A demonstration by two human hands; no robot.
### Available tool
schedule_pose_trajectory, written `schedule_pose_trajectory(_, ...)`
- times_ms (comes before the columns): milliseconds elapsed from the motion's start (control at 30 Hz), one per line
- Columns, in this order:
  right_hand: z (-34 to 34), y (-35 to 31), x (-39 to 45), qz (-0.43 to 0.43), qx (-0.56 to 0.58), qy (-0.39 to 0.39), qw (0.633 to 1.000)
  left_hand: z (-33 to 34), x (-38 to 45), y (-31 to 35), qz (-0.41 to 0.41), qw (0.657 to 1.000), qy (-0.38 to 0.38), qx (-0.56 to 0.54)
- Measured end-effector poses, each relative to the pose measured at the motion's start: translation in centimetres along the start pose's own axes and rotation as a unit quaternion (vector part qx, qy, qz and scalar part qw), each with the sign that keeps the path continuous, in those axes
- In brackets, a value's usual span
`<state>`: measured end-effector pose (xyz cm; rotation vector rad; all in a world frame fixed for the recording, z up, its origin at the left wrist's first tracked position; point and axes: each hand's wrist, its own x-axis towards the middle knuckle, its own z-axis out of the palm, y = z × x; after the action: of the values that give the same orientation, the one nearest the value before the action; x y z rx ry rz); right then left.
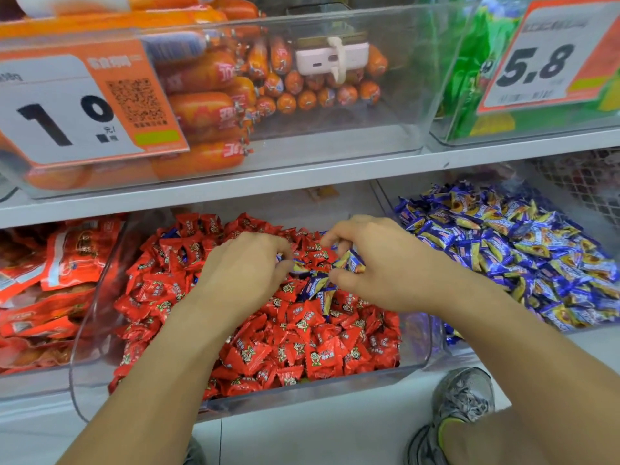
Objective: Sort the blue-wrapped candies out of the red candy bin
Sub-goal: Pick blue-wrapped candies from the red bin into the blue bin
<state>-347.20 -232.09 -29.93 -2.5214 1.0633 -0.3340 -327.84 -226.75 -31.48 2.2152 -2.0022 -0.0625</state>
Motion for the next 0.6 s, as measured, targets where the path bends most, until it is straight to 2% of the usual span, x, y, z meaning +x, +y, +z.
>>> schedule_pose_trajectory(67, 0.0, 0.2, -0.1, 0.005, 0.018, 0.034, 0.999, -0.4, 0.2, -0.5, -0.018, 0.997, 0.047, -0.065)
schedule_pose_trajectory(133, 0.0, 0.1, -0.3, 0.012, 0.044, 0.061, 0.997, -1.1, -0.2, -0.7, -0.026, 0.980, 0.080, -0.179)
schedule_pose_trajectory(300, -0.7, 0.0, -1.3, 0.012, 0.148, 0.128, 0.981, -1.6, -1.5, 3.0, -0.002, 0.917, 0.071, -0.392)
schedule_pose_trajectory(400, -1.5, 1.1, -1.8, 0.041, 0.284, 0.142, 0.947, -0.8, -1.2, 6.1, -0.023, 0.867, 0.076, -0.492)
schedule_pose_trajectory(467, -2.5, 2.2, -2.5, 0.074, 0.374, 0.131, 0.915, -0.7, -0.6, 8.3, -0.032, 0.856, 0.073, -0.510)
schedule_pose_trajectory(600, -5.0, 6.1, -4.6, 0.162, 0.393, 0.174, 0.888, -0.7, 1.4, 11.6, -0.023, 0.841, 0.028, -0.540)
